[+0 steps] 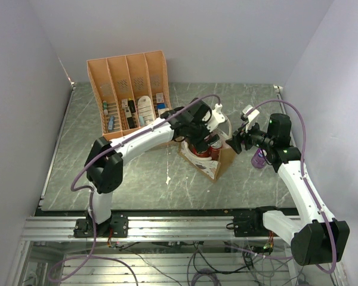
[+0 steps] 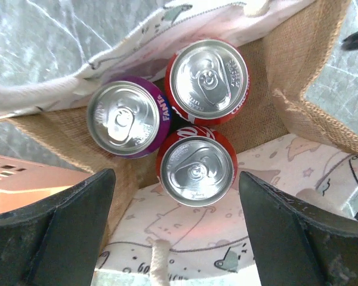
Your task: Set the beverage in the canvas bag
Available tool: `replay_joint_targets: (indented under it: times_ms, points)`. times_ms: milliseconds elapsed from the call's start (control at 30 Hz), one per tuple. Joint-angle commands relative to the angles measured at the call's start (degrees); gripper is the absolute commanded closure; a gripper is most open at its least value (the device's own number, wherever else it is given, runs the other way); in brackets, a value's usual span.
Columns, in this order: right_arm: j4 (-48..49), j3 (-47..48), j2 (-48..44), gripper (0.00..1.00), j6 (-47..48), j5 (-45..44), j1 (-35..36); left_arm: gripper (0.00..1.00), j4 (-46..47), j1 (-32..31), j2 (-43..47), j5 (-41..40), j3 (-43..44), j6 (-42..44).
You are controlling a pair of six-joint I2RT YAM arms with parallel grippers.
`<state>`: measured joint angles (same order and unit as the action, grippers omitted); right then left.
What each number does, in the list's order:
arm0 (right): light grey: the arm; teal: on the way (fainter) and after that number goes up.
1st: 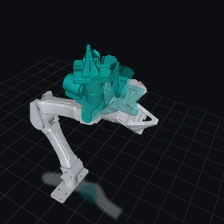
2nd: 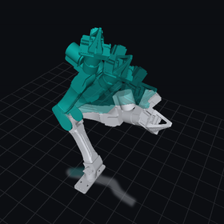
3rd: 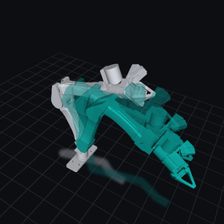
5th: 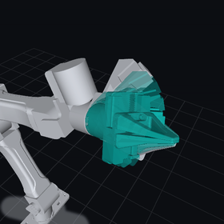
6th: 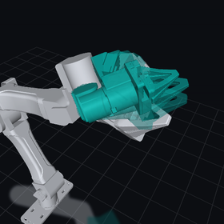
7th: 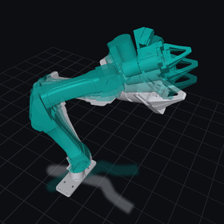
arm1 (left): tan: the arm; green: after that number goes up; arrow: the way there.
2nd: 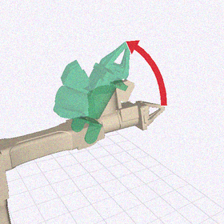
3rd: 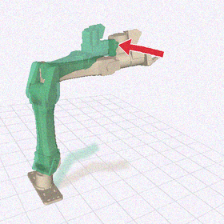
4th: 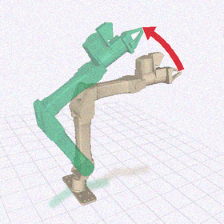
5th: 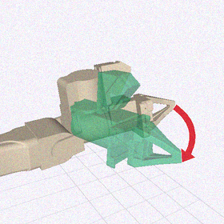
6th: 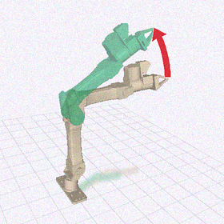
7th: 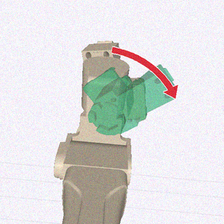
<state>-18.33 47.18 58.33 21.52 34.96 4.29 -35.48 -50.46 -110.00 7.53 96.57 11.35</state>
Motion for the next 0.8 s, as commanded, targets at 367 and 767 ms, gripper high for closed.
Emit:
replay_joint_targets:
  times_ms: [367,767]
  points:
    - [0.9,-0.7,-1.0,0.24,-0.2,-0.4,-0.5,0.07,-4.9,1.5,11.2,1.2,8.7,12.6]
    - [2.0,-1.1,-0.1,0.23,-1.3,-0.3,-0.6,0.11,-15.2,2.4,22.1,20.2,4.2,23.8]
